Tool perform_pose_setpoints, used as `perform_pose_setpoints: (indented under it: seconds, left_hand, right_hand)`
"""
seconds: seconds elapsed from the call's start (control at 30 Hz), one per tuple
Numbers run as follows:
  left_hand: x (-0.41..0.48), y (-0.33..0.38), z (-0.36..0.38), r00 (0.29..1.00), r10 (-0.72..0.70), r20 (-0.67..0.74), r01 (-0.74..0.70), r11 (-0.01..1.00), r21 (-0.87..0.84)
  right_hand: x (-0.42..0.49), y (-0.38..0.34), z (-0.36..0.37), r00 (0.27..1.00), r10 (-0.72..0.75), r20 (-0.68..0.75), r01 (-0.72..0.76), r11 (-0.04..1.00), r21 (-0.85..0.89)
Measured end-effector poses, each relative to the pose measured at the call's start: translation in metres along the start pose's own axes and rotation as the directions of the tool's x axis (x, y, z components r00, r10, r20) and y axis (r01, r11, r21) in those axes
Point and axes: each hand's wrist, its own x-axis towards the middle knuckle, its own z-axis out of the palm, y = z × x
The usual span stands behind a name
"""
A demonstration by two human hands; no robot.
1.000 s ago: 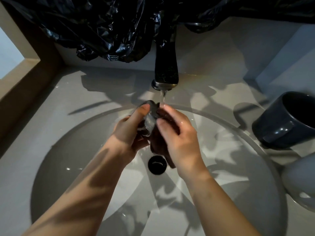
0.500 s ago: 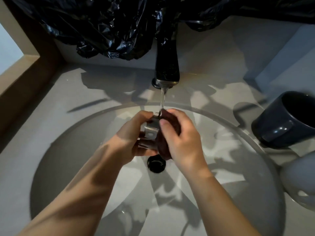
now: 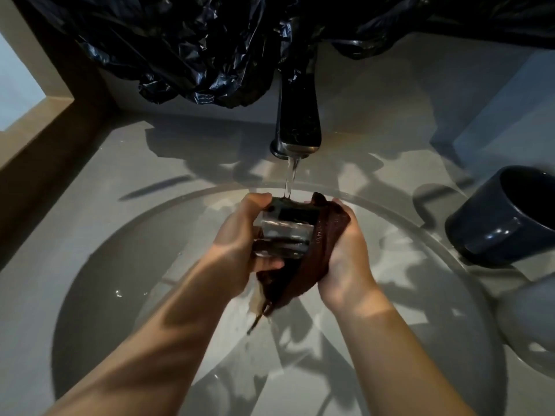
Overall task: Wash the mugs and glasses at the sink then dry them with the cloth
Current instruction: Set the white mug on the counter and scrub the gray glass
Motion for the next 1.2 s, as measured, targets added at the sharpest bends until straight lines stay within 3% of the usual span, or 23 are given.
perform_pose_setpoints:
  seconds: [0.07,0.13,0.23,0.37,0.4,0.43,0.5,0.57,0.63,0.7,0.77,0.87,0.93,0.97,1.07,1.2]
  left_hand:
    - [-0.002,-0.003,0.008,0.997,-0.028,-0.066,0.017,0.988,-0.156]
    - [0.004,-0.008,0.012,0.987,-0.01,-0.159,-0.025,0.976,-0.214]
    - [0.007,-0.009,0.008,0.971,0.08,-0.227,-0.099,0.992,-0.073]
    - [0.005,-0.005,-0.003,0.962,0.247,-0.112,-0.225,0.957,0.181]
    - [0.004,-0.004,-0.005,0.955,0.291,-0.059,-0.267,0.929,0.258]
    - [0.004,-0.004,-0.008,0.946,0.323,0.006,-0.307,0.893,0.328]
    - [0.003,-0.003,-0.012,0.941,0.311,0.132,-0.337,0.845,0.416]
    - [0.001,-0.001,-0.014,0.94,0.294,0.171,-0.337,0.87,0.359]
    - [0.004,0.0,-0.013,0.952,0.282,0.118,-0.303,0.923,0.239]
    - [0.01,-0.003,-0.011,0.971,0.237,0.009,-0.237,0.966,0.106]
    - [0.014,-0.006,-0.01,0.981,0.186,-0.047,-0.19,0.978,-0.083]
    - [0.011,-0.006,-0.011,0.992,0.055,0.111,-0.012,0.936,-0.353]
    - [0.005,-0.002,-0.014,0.977,0.013,0.213,0.059,0.942,-0.33]
    - [0.008,-0.002,-0.017,0.973,0.012,0.229,0.06,0.95,-0.306]
    - [0.008,0.0,-0.017,0.959,0.007,0.284,0.062,0.97,-0.234]
    - [0.001,-0.004,-0.012,0.939,0.006,0.343,0.04,0.991,-0.127]
  right_hand:
    - [0.0,0.014,0.008,0.984,-0.134,-0.116,0.114,0.98,-0.16]
    - [-0.006,0.028,0.016,0.928,-0.36,-0.095,0.293,0.864,-0.409]
    - [-0.014,0.037,0.015,0.835,-0.527,0.157,0.455,0.501,-0.736]
    - [-0.002,0.024,0.005,0.782,-0.579,0.233,0.474,0.309,-0.824]
    - [0.002,0.019,0.001,0.773,-0.594,0.224,0.494,0.342,-0.799]
    - [0.005,0.013,-0.001,0.812,-0.566,0.144,0.478,0.502,-0.72]
    - [0.01,0.005,-0.004,0.935,-0.353,-0.035,0.305,0.851,-0.428]
    - [0.013,0.002,-0.008,0.988,-0.123,-0.091,0.102,0.973,-0.206]
    - [0.014,0.004,-0.007,0.994,-0.034,-0.106,0.022,0.994,-0.108]
    - [0.012,0.008,-0.002,0.978,-0.11,-0.179,0.073,0.976,-0.204]
    - [-0.002,0.014,0.005,0.952,-0.264,-0.158,0.192,0.911,-0.366]
    - [-0.024,0.031,0.014,0.899,-0.376,0.225,0.436,0.722,-0.537]
    - [-0.022,0.039,0.01,0.829,-0.383,0.407,0.558,0.515,-0.651]
    - [-0.018,0.037,0.009,0.819,-0.398,0.413,0.571,0.495,-0.655]
    - [-0.011,0.032,0.01,0.809,-0.488,0.328,0.581,0.578,-0.573]
    - [0.001,0.014,0.01,0.847,-0.523,0.096,0.503,0.728,-0.465]
